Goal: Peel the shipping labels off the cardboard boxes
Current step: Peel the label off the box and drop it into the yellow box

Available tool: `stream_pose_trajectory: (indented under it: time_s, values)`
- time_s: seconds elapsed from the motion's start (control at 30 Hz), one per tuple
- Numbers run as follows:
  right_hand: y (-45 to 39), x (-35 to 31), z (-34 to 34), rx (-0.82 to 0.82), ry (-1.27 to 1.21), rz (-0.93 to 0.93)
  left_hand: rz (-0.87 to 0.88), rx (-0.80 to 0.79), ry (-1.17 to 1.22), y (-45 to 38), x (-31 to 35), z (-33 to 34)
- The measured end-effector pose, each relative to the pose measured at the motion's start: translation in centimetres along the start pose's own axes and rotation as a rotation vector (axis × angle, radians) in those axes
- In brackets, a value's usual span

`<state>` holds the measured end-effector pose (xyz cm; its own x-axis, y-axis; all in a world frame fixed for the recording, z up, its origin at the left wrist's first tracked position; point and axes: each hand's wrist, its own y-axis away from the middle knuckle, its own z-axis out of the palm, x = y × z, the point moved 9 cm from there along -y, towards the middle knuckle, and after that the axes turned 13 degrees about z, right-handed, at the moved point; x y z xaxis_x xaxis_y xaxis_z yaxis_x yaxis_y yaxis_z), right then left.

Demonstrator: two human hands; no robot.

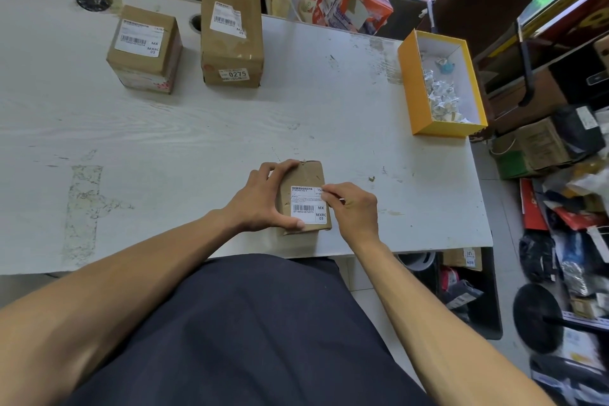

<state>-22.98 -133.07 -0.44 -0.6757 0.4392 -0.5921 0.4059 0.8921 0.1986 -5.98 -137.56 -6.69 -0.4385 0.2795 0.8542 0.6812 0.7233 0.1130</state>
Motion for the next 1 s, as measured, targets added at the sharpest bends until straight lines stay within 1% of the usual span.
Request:
stream_pose_trajectory:
  time_s: [0.13,0.27,0.4,0.5,0.63,0.7,0.77,0.9,1.0]
  values:
    - [-0.1,-0.2,0.0,-0.001,0.030,-0.028,-0.001,0.000,-0.003,0.0,0.0,0.0]
    - [0.0,0.2,0.0,0.014,-0.023,0.004,-0.001,-0.001,-0.002,0.0,0.0,0.0]
    - [-0.5,0.6,0.3,-0.048,-0.078,0.089,-0.003,0.000,0.002,0.0,0.0,-0.1]
    - [-0.9,0.5,0.5,-0.091,-0.065,0.105,0.001,0.002,0.004,0.0,0.1,0.0]
    - [-0.9,0.5,0.6,-0.110,-0.041,0.102,0.012,0.016,0.000,0.0,0.1,0.0]
    - [-0.5,0.3,0.5,-0.087,-0.020,0.080,0.014,0.018,-0.004,-0.1,0.1,-0.1]
    - [-0.1,0.6,0.2,-0.034,-0.040,0.105,0.012,0.018,-0.003,0.0,0.0,-0.1]
    - [0.6,1.6,0.4,0.046,-0.179,0.289,0.010,0.019,0.001,0.0,0.0,-0.1]
    - [1.0,1.6,0.5,0.088,-0.200,0.320,0.012,0.017,-0.001,0.0,0.0,-0.1]
